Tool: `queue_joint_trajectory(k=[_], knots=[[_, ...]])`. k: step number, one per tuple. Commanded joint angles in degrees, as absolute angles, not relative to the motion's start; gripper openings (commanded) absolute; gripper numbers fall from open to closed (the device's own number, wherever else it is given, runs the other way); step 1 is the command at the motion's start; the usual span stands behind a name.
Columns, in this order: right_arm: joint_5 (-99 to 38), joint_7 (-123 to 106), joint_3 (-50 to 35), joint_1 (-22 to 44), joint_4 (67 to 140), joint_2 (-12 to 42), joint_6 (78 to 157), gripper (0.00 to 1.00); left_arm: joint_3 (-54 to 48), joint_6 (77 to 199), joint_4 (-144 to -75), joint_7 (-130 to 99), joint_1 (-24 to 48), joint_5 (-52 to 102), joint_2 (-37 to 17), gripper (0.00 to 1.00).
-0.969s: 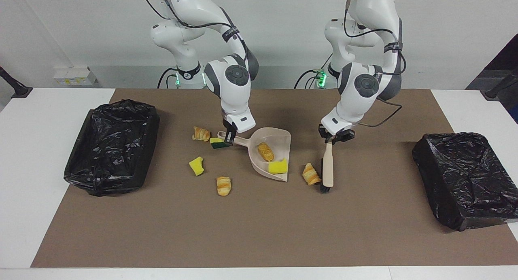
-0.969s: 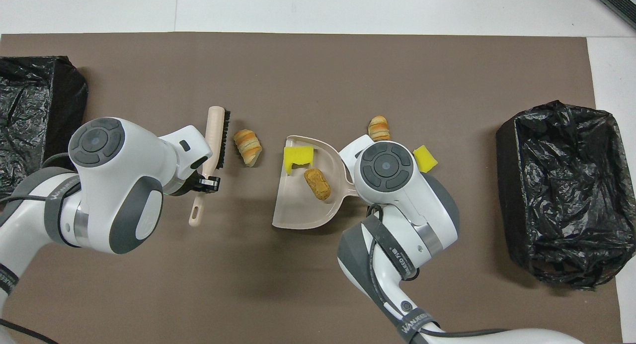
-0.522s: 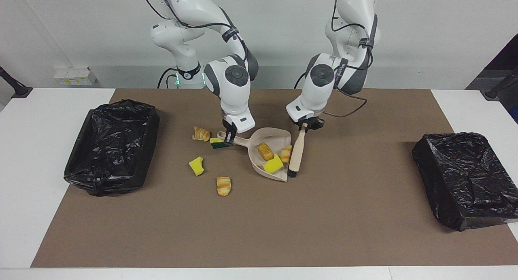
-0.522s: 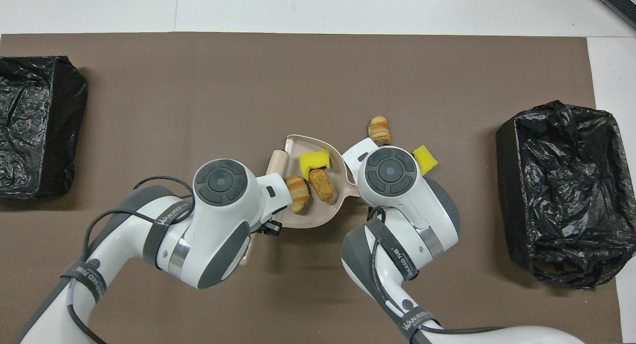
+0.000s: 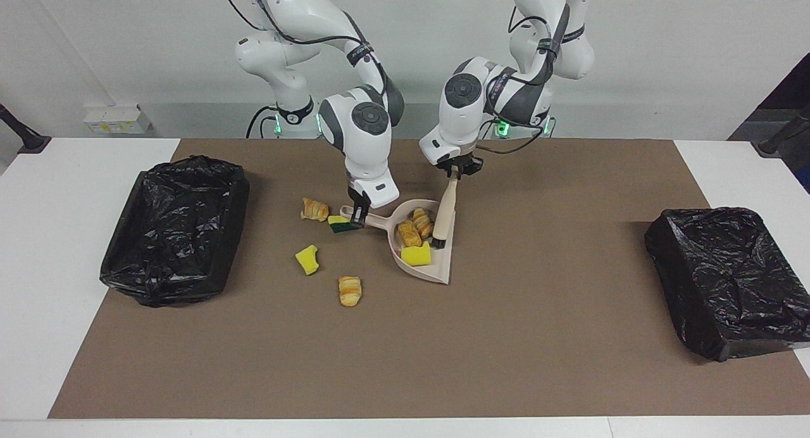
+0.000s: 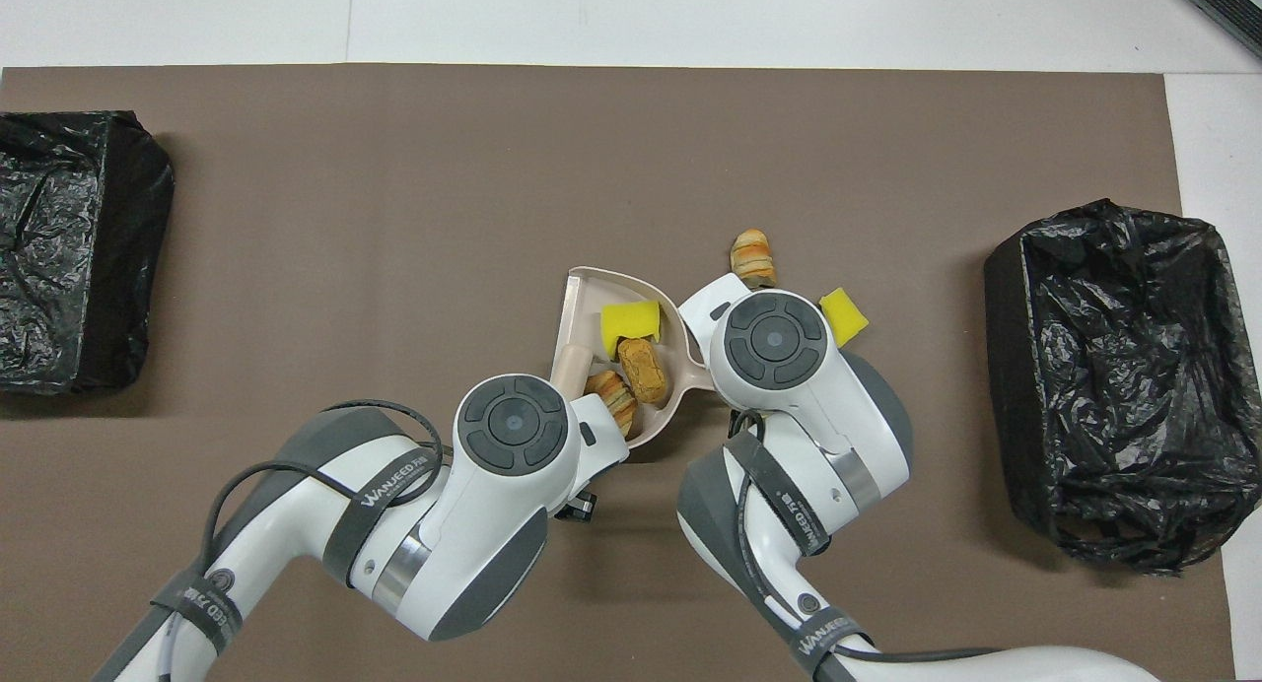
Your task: Sweep and dump trash in bin
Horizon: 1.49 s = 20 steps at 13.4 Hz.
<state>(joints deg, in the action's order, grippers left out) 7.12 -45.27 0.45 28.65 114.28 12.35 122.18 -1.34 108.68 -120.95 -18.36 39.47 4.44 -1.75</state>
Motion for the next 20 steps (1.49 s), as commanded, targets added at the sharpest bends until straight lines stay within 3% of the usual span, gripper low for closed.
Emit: queue_joint_trajectory(k=[1,4,7,11,16,20], knots=[[8.00,-46.14,0.00,27.77,115.75,11.07,123.40,0.00,-0.53,103.12,-123.04,-22.56,39.11,3.78,4.37,0.00],[8.00,-46.14,-0.09,27.60,115.58,11.08,123.05,0.00,-0.53,103.53,-128.39,-26.89,39.11,3.78,8.86,0.00],[7.12,-47.10,-0.09,25.50,114.97,10.02,122.61,0.00,-0.96,111.24,-137.52,-33.62,40.16,3.78,14.48,0.00],[1.60,-57.37,-0.09,20.23,113.73,7.39,119.71,0.00,-1.23,113.73,-143.86,-44.11,48.41,3.87,20.38,0.00],[-4.29,-68.44,0.00,9.52,106.71,5.19,110.75,0.00,-1.23,121.01,-146.07,-53.69,58.96,5.71,19.17,0.00],[-4.84,-74.69,0.44,-1.55,105.91,1.94,107.15,0.00,-1.23,127.78,-145.99,-57.82,60.73,7.38,14.60,0.00]])
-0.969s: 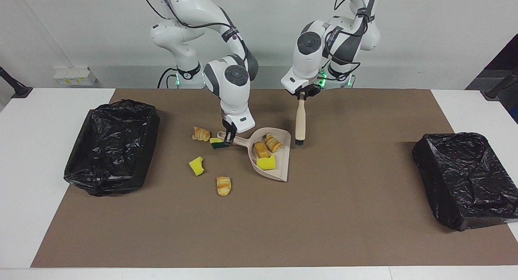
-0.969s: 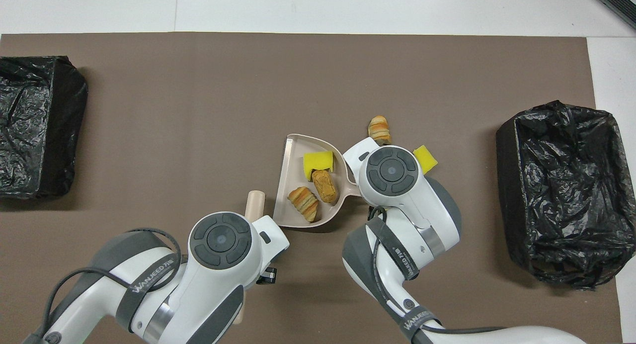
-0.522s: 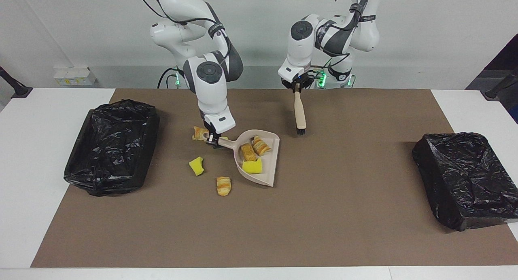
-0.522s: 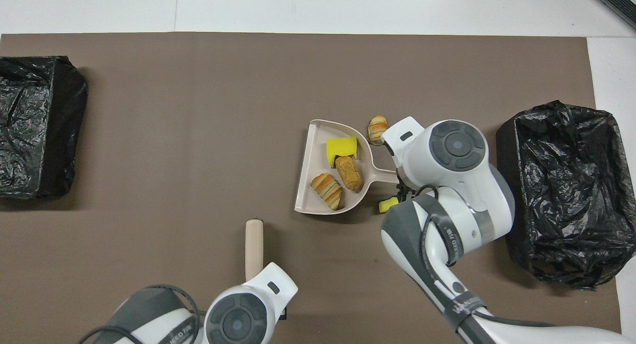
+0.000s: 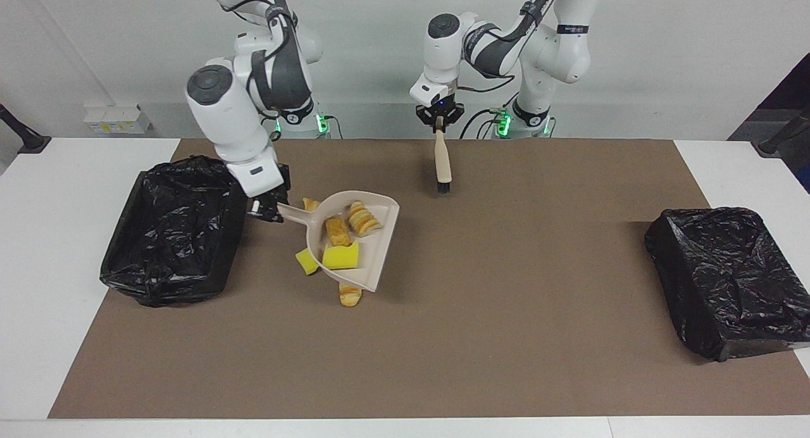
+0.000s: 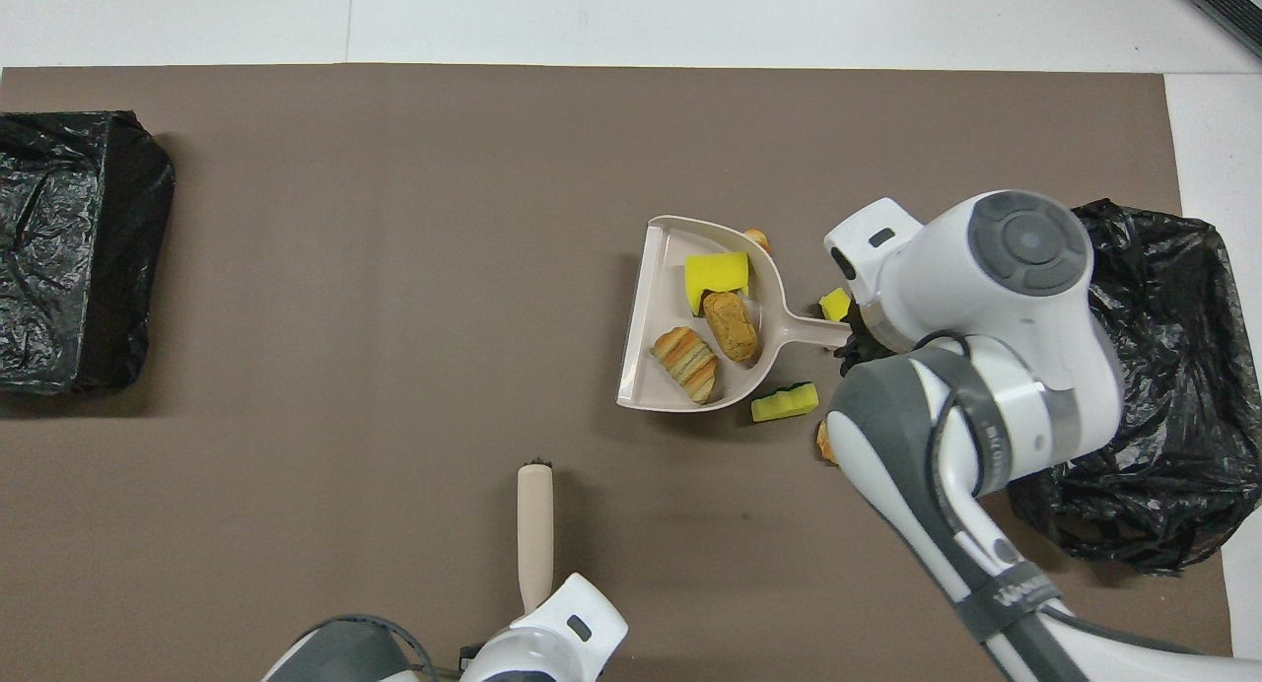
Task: Sweep and dump trash in bin
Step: 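Carry the loaded dustpan to the nearby black bin with the right gripper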
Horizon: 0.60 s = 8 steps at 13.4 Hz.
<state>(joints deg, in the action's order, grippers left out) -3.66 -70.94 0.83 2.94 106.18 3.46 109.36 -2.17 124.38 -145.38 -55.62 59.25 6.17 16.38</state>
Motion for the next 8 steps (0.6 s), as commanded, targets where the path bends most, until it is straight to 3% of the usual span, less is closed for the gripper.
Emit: queue_joint_trajectory(k=[1,5,8], knots=[[-4.49,-77.06,0.53,-4.89,105.30,1.93,105.75,0.00,-1.14,127.79,-145.99,-57.57,60.73,7.38,14.59,0.00],[3.67,-86.21,0.53,-17.20,103.81,2.02,105.12,0.00,-1.14,127.97,-145.81,-56.78,60.12,7.47,13.63,0.00],[11.30,-90.52,0.53,-22.22,103.53,2.37,106.69,0.00,-1.06,127.79,-145.81,-55.28,60.03,7.56,12.13,0.00]])
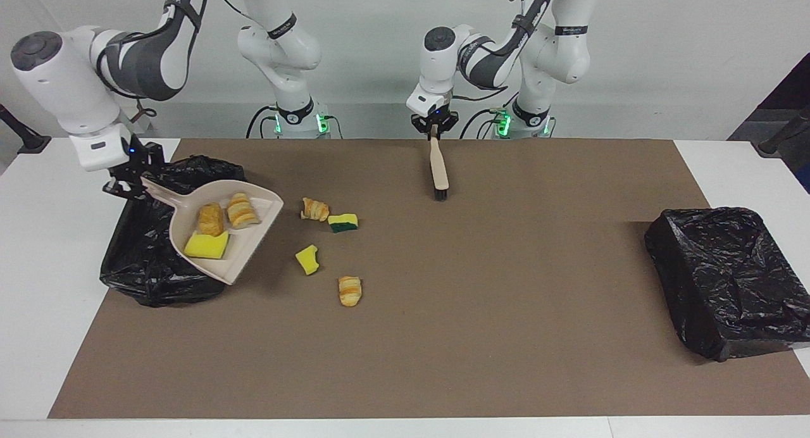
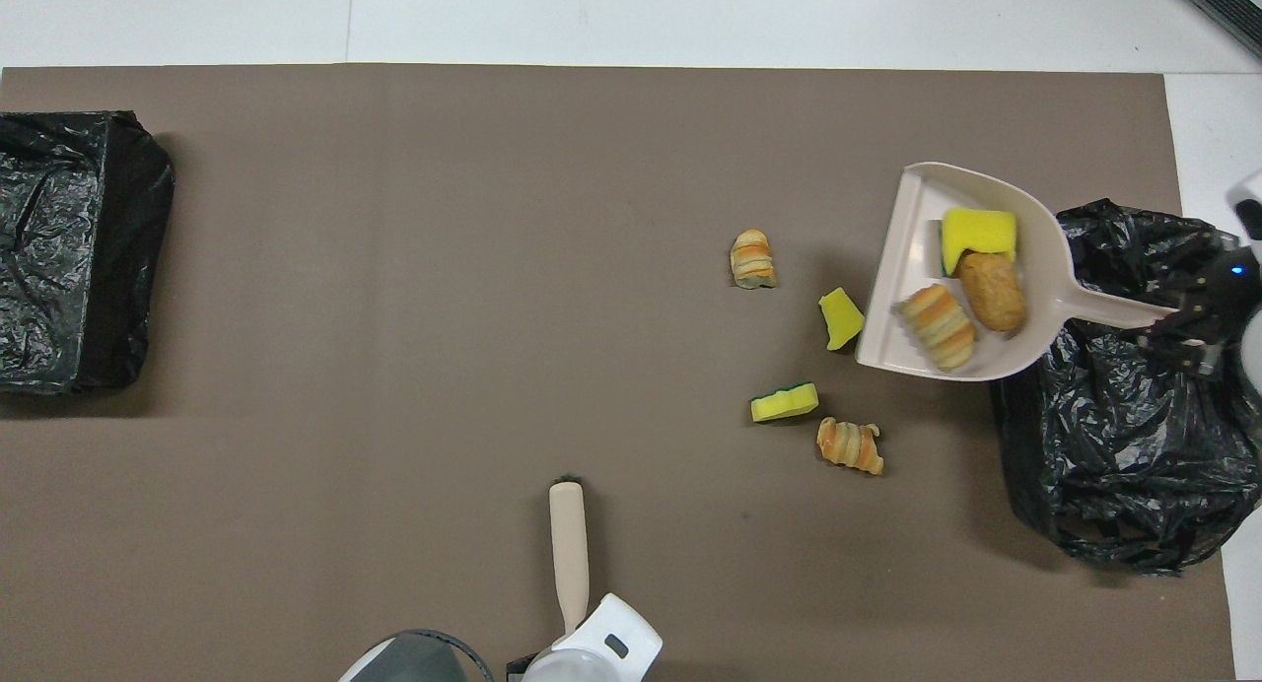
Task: Sweep and dump trash in bin
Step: 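Carry the loaded dustpan to the nearby black bin with the right gripper, then tip the dustpan over the bin with the right gripper to dump pieces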
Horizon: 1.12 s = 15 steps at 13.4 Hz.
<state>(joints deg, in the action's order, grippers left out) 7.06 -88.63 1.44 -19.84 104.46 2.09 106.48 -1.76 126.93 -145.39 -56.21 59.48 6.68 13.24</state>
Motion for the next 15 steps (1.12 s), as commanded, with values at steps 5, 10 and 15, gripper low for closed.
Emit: queue_joint_trajectory(k=[5,10,15], knots=[[24.75,-93.95,0.53,-24.00,104.76,2.02,109.77,0.00,-0.70,127.36,-143.28,-54.58,58.01,7.38,10.20,1.00],[36.12,-95.18,-0.09,-19.00,106.96,1.23,111.10,0.00,-0.53,118.07,-131.87,-42.14,46.96,6.42,10.20,1.00],[37.35,-100.28,-0.35,-18.02,105.12,-2.01,107.86,0.00,-0.26,113.65,-119.99,-23.59,31.85,2.55,9.58,1.00]])
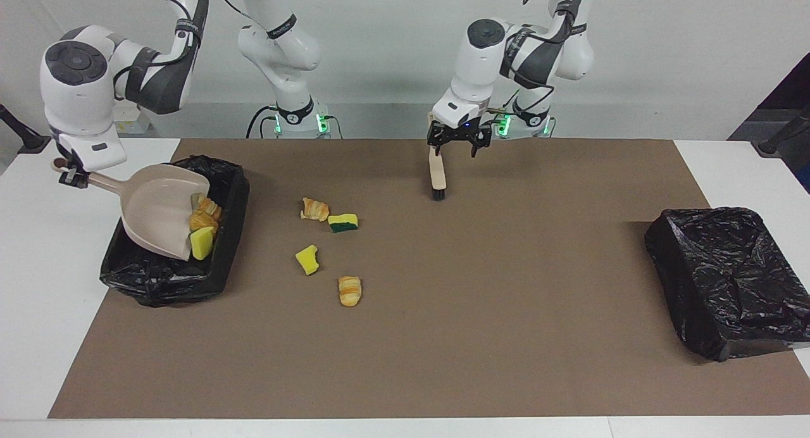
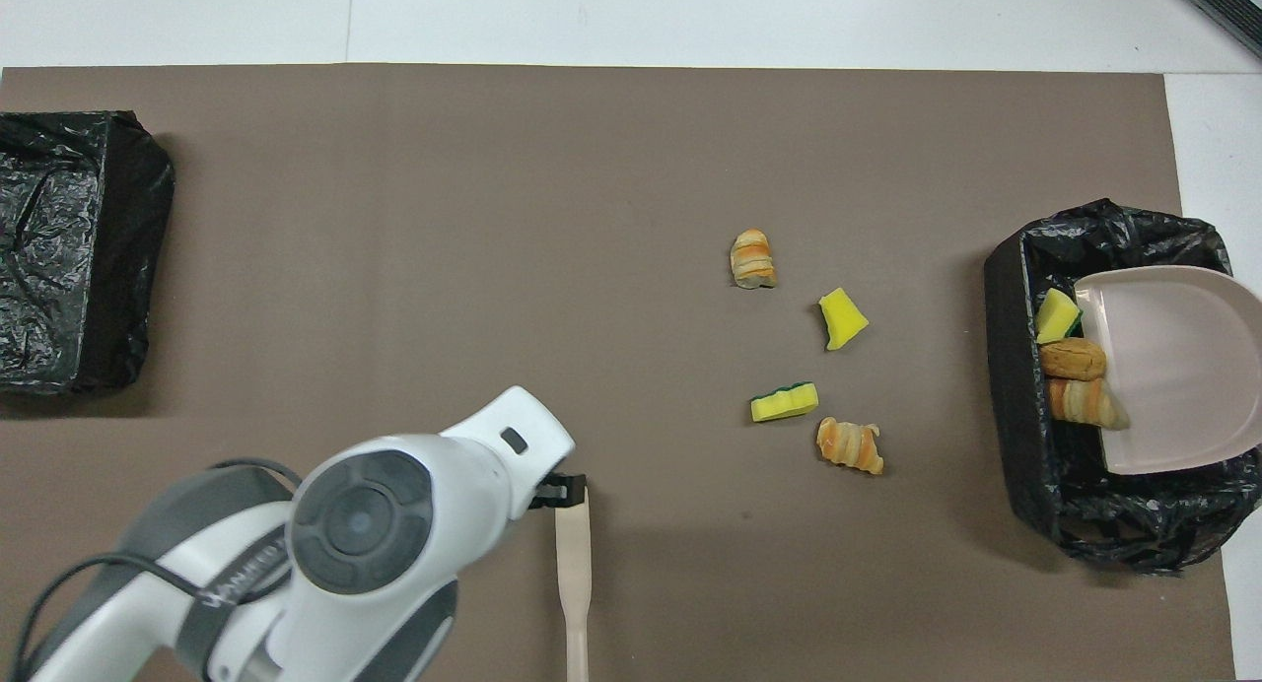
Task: Sweep and dump trash in bin
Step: 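Tip the dustpan over the bin with the right gripper to dump pieces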
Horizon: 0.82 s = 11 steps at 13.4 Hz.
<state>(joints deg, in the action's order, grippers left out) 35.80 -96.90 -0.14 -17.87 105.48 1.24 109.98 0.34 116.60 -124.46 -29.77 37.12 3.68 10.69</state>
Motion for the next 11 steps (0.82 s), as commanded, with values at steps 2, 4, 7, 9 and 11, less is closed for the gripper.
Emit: queue_joint_trajectory(k=[2,4,7,9,11], knots=[[37.27,-100.02,-0.44,-18.10,103.19,-4.47,104.78,0.00,-0.26,109.36,-114.72,-14.37,25.34,2.29,8.88,1.00],[35.08,-96.70,-0.61,-18.02,99.43,-5.62,102.15,0.00,-0.26,104.53,-107.70,-8.55,20.76,2.20,7.04,1.00],[29.63,-81.80,-3.24,-17.93,92.39,-5.19,94.15,0.00,-0.26,95.31,-98.90,-4.93,15.14,1.94,5.63,1.00],[28.57,-70.55,-7.53,-18.02,91.41,-5.19,91.86,0.00,-0.18,92.38,-95.29,1.63,11.70,1.93,5.54,1.00],[22.19,-57.46,-9.49,-17.93,91.41,-5.18,91.23,0.00,-0.18,90.01,-91.95,2.72,9.77,1.76,3.88,1.00]])
